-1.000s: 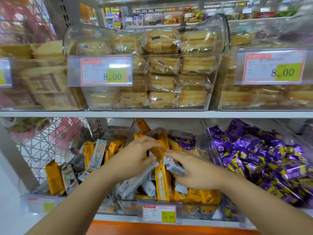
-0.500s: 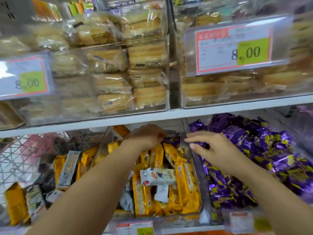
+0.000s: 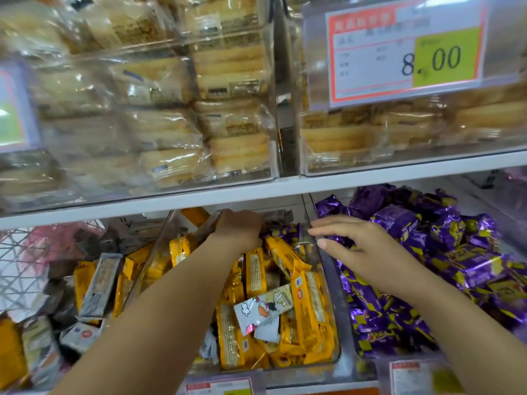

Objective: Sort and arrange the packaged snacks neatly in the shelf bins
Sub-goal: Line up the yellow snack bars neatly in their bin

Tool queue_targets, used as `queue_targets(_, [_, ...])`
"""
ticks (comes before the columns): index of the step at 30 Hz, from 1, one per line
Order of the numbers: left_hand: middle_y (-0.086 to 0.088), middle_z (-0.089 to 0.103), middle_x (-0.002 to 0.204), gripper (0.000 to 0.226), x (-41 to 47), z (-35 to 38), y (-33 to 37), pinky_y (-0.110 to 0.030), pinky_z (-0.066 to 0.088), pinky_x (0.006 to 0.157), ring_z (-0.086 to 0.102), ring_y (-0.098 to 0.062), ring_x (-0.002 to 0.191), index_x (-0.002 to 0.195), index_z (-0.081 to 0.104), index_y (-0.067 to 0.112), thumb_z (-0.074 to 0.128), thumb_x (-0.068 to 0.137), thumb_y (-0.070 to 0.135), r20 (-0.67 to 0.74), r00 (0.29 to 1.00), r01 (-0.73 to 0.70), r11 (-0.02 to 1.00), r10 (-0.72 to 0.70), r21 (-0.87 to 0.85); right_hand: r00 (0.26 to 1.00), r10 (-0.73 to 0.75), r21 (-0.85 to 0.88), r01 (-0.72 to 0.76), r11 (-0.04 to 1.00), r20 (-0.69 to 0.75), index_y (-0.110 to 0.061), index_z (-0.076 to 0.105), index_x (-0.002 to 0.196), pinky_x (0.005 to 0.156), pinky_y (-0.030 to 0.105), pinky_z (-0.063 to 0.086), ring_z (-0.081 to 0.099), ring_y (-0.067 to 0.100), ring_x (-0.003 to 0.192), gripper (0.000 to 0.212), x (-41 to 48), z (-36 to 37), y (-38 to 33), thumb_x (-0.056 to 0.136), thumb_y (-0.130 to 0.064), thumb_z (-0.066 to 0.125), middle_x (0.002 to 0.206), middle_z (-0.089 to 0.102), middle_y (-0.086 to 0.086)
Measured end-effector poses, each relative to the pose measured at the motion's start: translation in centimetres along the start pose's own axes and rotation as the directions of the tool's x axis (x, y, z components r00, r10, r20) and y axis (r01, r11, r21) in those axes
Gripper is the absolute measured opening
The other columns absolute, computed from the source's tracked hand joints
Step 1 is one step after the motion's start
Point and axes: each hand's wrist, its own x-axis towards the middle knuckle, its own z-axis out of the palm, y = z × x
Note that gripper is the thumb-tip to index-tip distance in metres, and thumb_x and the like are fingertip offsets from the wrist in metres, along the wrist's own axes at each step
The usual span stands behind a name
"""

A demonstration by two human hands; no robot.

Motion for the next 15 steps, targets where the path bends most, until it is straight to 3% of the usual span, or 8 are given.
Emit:
queue_targets(3, [-0.002,0.052,0.118,0.033,-0.9,-0.4,-0.8,-0.034,0.046,0.085,0.054,-0.023,0.106,0.123,0.053,0.027,0.057,0.091,0.034,-0.058,0.998,-0.016,0.979,0.004,-0.206,1.000,0.018,0.007,-0.018,1.000,-0.004,-0.032,0.064,0.116,0.089,-0.005,0.028,0.038,-0.029,0.107,0.026,-0.1,0.2,-0.2,0.092,-0.024,0.056,0.115,0.052,-0.029])
queue_targets(6, [0.006,0.055,0.118,0.036,-2.3,-1.2,-1.3,-0.034,0.049,0.085,0.058,-0.017,0.101,0.123,0.053,0.028,0.060,0.089,0.040,-0.176,0.980,0.009,0.899,-0.095,-0.437,0.996,0.038,0.030,-0.035,0.999,-0.082,-0.039,0.054,0.122,0.088,-0.003,0.030,0.041,-0.021,0.111,0.034,-0.2,0.4,-0.6,0.091,-0.024,0.058,0.120,0.051,-0.023])
queue_targets(9, [0.008,0.060,0.106,0.030,-3.8,-2.4,-0.4,-0.029,0.050,0.080,0.060,-0.013,0.086,0.112,0.057,0.029,0.065,0.085,0.039,-0.277,0.960,-0.132,0.798,-0.046,-0.587,0.982,0.106,0.102,-0.091,0.991,-0.156,-0.043,0.032,0.139,0.100,0.020,0.035,0.040,-0.001,0.124,0.062,-0.1,0.9,-1.1,0.086,-0.035,0.064,0.132,0.044,-0.015])
queue_targets(11, [0.009,0.060,0.098,0.022,-4.8,-3.3,0.6,-0.023,0.048,0.076,0.059,-0.012,0.086,0.105,0.058,0.033,0.068,0.085,0.031,-0.339,0.940,-0.246,0.754,0.032,-0.610,0.977,0.109,0.125,-0.086,0.988,-0.184,-0.045,0.026,0.141,0.102,0.028,0.036,0.041,0.004,0.124,0.072,-0.1,1.1,-1.5,0.082,-0.041,0.066,0.136,0.044,-0.012])
queue_targets(15, [0.015,0.058,0.095,0.028,-5.9,-4.3,1.5,-0.028,0.051,0.078,0.061,-0.011,0.088,0.110,0.060,0.032,0.069,0.084,0.029,-0.351,0.936,-0.278,0.683,0.034,-0.676,0.969,0.068,0.076,-0.051,0.996,-0.236,-0.053,0.032,0.128,0.078,0.020,0.044,0.050,0.001,0.092,0.060,-0.4,1.3,-1.8,0.081,-0.040,0.067,0.098,0.054,-0.009])
